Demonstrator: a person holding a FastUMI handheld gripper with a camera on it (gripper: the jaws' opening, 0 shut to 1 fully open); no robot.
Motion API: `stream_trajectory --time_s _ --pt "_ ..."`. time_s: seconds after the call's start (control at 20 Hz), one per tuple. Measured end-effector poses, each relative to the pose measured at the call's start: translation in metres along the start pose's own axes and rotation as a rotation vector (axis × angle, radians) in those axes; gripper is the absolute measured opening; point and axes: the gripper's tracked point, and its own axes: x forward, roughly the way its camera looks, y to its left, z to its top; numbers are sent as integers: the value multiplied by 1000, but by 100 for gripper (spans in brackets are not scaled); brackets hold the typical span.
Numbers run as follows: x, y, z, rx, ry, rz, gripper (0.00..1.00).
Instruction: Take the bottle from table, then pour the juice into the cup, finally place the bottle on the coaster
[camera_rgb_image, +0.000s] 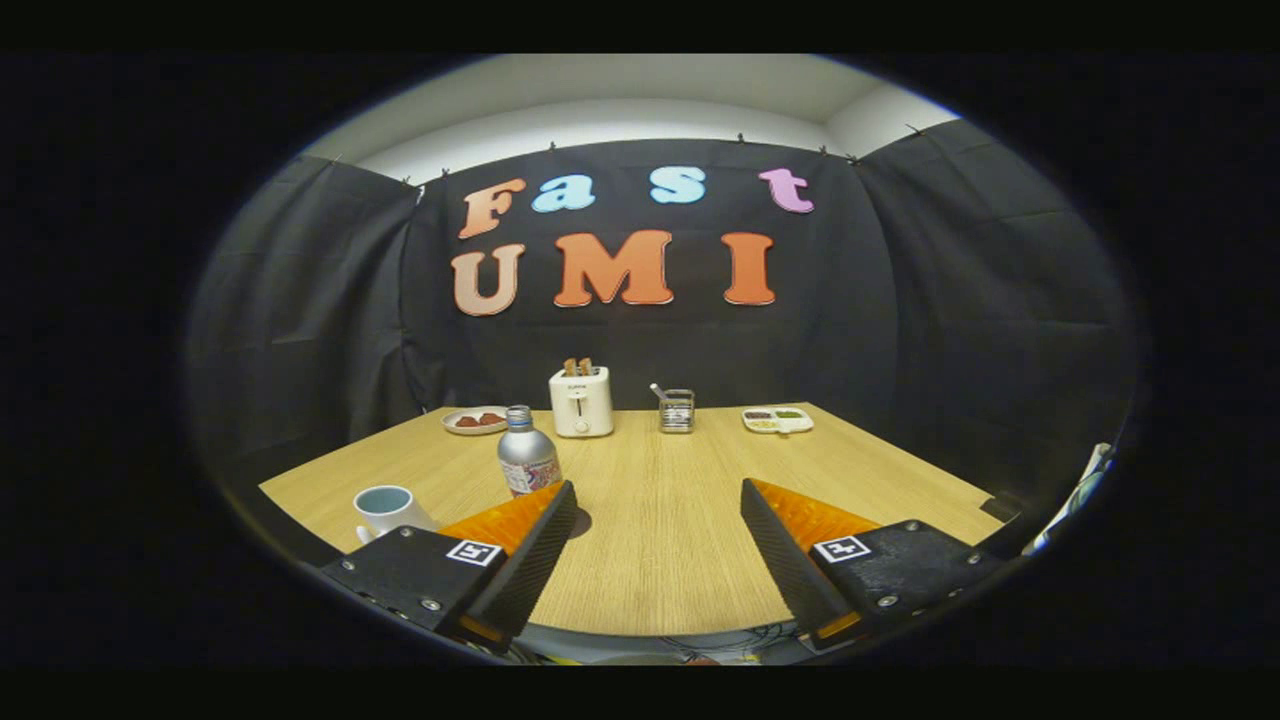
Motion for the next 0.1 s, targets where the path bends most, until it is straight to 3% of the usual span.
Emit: stream_trajectory --time_s 0.1 --pt "-2 0 2 -7 -9 5 97"
